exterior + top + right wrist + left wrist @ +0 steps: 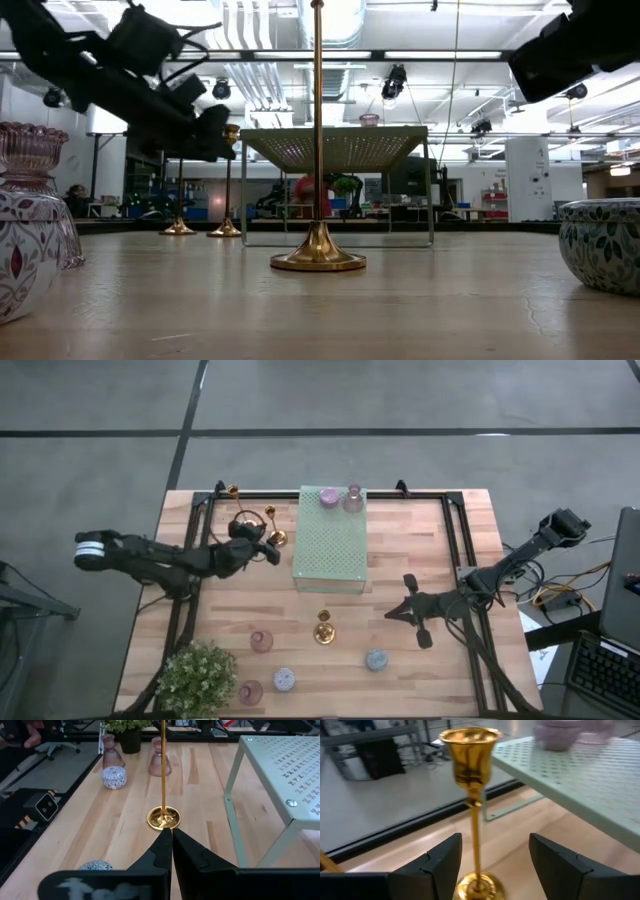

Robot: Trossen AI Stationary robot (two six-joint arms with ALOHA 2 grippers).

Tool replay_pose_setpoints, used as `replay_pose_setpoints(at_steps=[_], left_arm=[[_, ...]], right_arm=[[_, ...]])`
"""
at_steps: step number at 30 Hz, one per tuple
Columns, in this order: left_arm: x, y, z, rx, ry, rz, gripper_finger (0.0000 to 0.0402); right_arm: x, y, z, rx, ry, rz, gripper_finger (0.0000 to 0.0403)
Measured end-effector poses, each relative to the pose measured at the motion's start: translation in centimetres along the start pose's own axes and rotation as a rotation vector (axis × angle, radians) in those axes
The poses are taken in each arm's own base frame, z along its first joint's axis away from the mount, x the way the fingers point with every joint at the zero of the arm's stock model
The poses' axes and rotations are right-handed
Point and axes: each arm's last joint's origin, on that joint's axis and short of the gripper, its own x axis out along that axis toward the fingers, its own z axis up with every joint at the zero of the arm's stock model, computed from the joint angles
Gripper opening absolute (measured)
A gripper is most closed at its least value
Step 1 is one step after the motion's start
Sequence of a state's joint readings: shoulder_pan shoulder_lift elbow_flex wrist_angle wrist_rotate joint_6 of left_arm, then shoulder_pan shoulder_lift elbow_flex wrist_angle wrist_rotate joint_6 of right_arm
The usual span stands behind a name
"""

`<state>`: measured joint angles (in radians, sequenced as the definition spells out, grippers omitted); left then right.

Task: Pick & Place candle stick holders
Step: Put the top-right metal gold candle holder on the shelf

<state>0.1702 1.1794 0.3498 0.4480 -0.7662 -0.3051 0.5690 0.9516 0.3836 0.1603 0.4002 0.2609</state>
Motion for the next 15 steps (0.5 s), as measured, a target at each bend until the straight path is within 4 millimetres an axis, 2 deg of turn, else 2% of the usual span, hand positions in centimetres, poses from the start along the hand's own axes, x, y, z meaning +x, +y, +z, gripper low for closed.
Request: replay_pose_setpoints(at_steps=[11,15], left_arm=[[2.4,-0.5,0.8,0.025,-0.002,0.143,0.0232],[2.6,-0.3,0.9,0.027,-0.002,0.155,0.0211]], right_arm=[[0.1,-0.3,-1.0,0.026,-0.006,-0.002,0.0008],[0.1,-0.3,-1.1,0.031,-0.008,-0.002,0.0008]])
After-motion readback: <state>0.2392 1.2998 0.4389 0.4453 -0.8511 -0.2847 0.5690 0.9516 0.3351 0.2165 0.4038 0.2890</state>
